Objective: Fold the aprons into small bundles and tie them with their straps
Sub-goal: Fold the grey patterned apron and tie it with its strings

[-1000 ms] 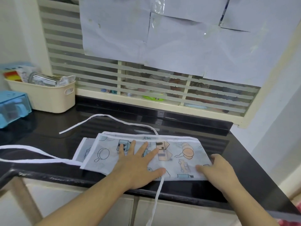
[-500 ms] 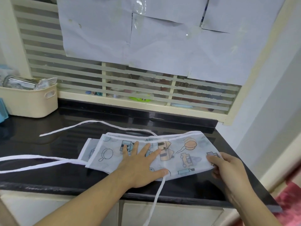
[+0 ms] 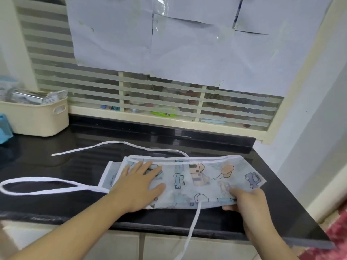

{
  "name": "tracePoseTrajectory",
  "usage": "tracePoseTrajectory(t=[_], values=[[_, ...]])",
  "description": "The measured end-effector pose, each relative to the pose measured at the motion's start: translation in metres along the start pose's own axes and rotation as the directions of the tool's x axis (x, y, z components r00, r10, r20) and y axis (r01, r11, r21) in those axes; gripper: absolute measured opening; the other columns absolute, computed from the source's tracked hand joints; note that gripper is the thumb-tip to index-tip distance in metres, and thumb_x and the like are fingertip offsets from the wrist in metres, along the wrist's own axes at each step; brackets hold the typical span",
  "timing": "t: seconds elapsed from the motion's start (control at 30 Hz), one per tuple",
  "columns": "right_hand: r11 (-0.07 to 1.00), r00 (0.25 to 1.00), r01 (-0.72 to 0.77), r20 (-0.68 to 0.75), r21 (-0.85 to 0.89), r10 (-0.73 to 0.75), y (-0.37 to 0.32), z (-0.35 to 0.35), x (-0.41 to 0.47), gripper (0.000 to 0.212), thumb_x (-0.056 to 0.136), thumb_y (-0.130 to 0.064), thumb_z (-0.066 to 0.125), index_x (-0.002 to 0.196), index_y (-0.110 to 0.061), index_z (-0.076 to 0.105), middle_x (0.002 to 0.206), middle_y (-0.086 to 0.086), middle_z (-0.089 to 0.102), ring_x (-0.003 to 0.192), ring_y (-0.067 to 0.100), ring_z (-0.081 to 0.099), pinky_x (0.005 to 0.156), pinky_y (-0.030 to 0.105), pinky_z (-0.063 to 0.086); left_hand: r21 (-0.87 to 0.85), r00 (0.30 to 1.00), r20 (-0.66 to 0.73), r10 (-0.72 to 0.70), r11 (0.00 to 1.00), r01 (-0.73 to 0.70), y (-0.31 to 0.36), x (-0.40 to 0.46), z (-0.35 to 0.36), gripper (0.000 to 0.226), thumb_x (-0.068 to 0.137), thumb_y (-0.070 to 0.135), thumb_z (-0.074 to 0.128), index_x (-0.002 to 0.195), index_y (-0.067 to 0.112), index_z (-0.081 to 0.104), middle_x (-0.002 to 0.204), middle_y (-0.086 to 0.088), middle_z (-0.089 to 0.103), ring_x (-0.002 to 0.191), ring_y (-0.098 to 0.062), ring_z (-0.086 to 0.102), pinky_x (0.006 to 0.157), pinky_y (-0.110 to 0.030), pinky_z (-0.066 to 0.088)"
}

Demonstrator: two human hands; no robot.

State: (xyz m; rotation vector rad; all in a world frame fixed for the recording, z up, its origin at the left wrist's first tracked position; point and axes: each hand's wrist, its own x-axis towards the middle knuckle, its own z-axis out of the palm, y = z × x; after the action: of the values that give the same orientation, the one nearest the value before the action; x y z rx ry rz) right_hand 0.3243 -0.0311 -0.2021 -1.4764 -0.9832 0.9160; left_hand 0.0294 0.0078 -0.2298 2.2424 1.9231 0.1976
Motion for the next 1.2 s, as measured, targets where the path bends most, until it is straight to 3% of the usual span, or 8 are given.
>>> tracePoseTrajectory(t=[0.17, 0.37, 0.5, 0.57, 0.67, 0.83, 1.0, 1.2], values=[[0.977, 0.972, 0.149, 0.205, -0.15, -0.117, -0.01, 0.03, -0.011, 0.057, 0.088, -0.02, 0.072, 0.136, -0.046, 0.057, 0.117, -0.02, 0.075, 0.098, 0.005, 0.074, 0.087, 0.037, 0.062, 0.017, 0.999, 0.041, -0.007, 1.0, 0.006, -0.003, -0.003, 0.005, 0.087, 0.089, 0.088, 0.017, 0.164, 0.047, -0.001, 0.173, 0.011, -0.012, 0.16, -0.016, -0.016, 0.129, -0.05, -0.009], [0.822, 0.898, 0.388, 0.373, -0.417, -0.234, -0.015, 0.08, -0.029, 0.116, 0.088, -0.001, 0.058, 0.151, -0.068, -0.013, 0.098, -0.018, 0.067, 0.073, 0.012, 0.069, 0.06, 0.023, 0.057, -0.034, 1.0, 0.025, -0.005, 0.999, 0.006, -0.002, -0.005, 0.0, 0.095, 0.083, 0.095, 0.021, 0.164, 0.047, 0.003, 0.174, 0.011, -0.01, 0.159, -0.016, -0.017, 0.128, -0.05, -0.011], [0.617, 0.752, 0.646, 0.514, -0.45, -0.413, -0.006, 0.099, -0.043, 0.106, 0.087, -0.002, 0.055, 0.16, -0.055, 0.001, 0.147, -0.026, 0.05, 0.119, 0.003, 0.057, 0.087, 0.022, 0.054, -0.416, 0.995, 0.06, -0.075, 0.905, 0.093, 0.003, -0.022, -0.019, 0.046, 0.09, 0.065, 0.049, 0.125, 0.04, 0.065, 0.122, 0.012, 0.069, 0.117, 0.002, 0.059, 0.116, -0.044, 0.044], [0.412, 0.683, 0.73, 0.601, -0.545, -0.415, 0.005, 0.104, -0.047, 0.105, 0.08, 0.006, 0.051, 0.164, -0.042, 0.012, 0.164, -0.027, 0.024, 0.136, 0.009, 0.041, 0.101, 0.026, 0.05, -0.515, 0.978, 0.123, -0.165, 0.832, 0.206, 0.006, -0.032, -0.033, 0.031, 0.106, 0.035, 0.047, 0.125, 0.017, 0.064, 0.11, -0.001, 0.067, 0.105, -0.005, 0.062, 0.1, -0.029, 0.049], [0.265, 0.681, 0.729, 0.634, -0.631, -0.366, 0.014, 0.107, -0.048, 0.097, 0.071, 0.005, 0.047, 0.158, -0.035, 0.03, 0.16, -0.03, 0.025, 0.123, 0.016, 0.04, 0.091, 0.028, 0.052, -0.861, 0.935, 0.002, -0.355, 0.475, 0.182, -0.015, -0.04, -0.034, 0.026, 0.106, 0.004, 0.049, 0.088, 0.005, 0.068, 0.08, -0.013, 0.072, 0.069, -0.019, 0.055, 0.067, -0.031, 0.044], [0.163, 0.698, 0.71, 0.655, -0.685, -0.289, 0.011, 0.109, -0.045, 0.08, 0.078, -0.013, 0.048, 0.153, -0.035, 0.031, 0.162, -0.018, 0.022, 0.131, 0.018, 0.036, 0.108, 0.028, 0.042, -0.971, 0.897, 0.182, -0.403, -0.216, 0.101, -0.031, -0.029, -0.047, 0.044, 0.101, 0.053, 0.057, 0.1, 0.014, 0.077, 0.096, -0.014, 0.08, 0.091, -0.033, 0.075, 0.091, -0.048, 0.057], [0.193, 0.736, 0.677, 0.651, -0.71, -0.185, 0.014, 0.107, -0.042, 0.078, 0.087, -0.032, 0.028, 0.164, -0.032, 0.018, 0.172, -0.008, 0.012, 0.159, 0.017, 0.004, 0.129, 0.033, 0.016, -0.973, 0.927, 0.15, -0.343, 0.114, 0.2, -0.048, -0.018, -0.048, 0.024, 0.1, -0.002, 0.058, 0.112, 0.008, 0.076, 0.102, -0.017, 0.08, 0.092, -0.035, 0.078, 0.093, -0.058, 0.06], [0.126, 0.747, 0.664, 0.646, -0.737, -0.155, 0.006, 0.114, -0.04, 0.084, 0.081, -0.052, 0.009, 0.162, -0.031, 0.02, 0.169, -0.007, 0.019, 0.156, 0.019, 0.013, 0.125, 0.035, 0.022, -0.753, 0.922, -0.09, -0.378, 0.632, 0.185, -0.062, -0.007, -0.045, 0.048, 0.097, 0.017, 0.069, 0.142, 0.027, 0.057, 0.125, 0.002, 0.072, 0.114, -0.022, 0.069, 0.099, -0.045, 0.056]])
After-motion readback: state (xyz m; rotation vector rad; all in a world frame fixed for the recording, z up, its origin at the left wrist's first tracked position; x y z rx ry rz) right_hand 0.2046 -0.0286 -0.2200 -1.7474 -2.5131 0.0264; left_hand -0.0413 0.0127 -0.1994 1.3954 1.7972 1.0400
